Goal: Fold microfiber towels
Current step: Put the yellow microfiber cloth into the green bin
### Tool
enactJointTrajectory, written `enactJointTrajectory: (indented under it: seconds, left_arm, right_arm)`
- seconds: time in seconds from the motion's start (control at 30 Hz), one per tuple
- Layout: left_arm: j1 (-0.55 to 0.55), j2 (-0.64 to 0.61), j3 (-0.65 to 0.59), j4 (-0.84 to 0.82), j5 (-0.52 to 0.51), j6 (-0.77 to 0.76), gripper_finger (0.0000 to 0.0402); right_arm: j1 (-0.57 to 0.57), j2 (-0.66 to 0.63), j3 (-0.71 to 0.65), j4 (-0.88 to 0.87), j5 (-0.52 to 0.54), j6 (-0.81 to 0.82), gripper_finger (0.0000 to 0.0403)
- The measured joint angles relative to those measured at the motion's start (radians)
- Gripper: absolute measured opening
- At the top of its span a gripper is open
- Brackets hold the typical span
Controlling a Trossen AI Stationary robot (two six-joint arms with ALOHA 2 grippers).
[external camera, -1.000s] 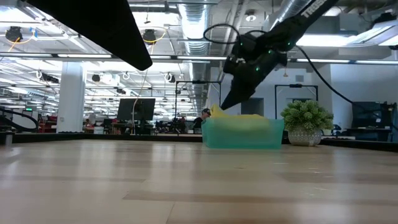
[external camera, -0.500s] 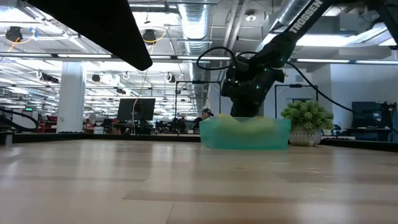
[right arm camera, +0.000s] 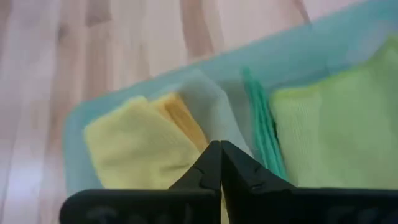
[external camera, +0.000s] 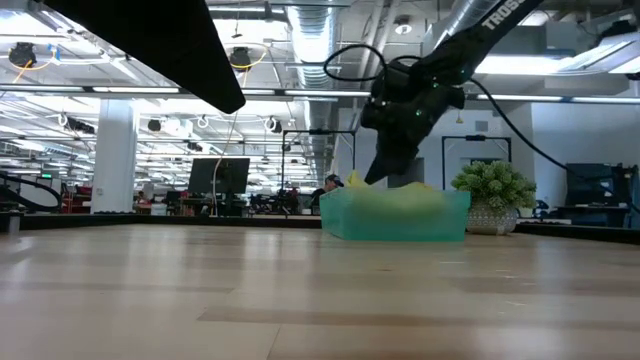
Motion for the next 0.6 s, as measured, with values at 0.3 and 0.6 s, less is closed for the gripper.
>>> enactJointTrajectory:
  seconds: [0.3, 0.6]
  left_arm:
    - [0.002, 0.000, 0.000, 0.000, -0.001, 0.000, 0.0000]
    - [0.005, 0.000, 0.000, 0.000, -0.010, 0.000, 0.0000]
  right_arm:
    - [0.029, 0.050, -0.001, -0.094, 0.026, -0.043, 0.0019]
    - [0.062, 0.053, 0.000, -0.196, -0.023, -0.118, 0.0024]
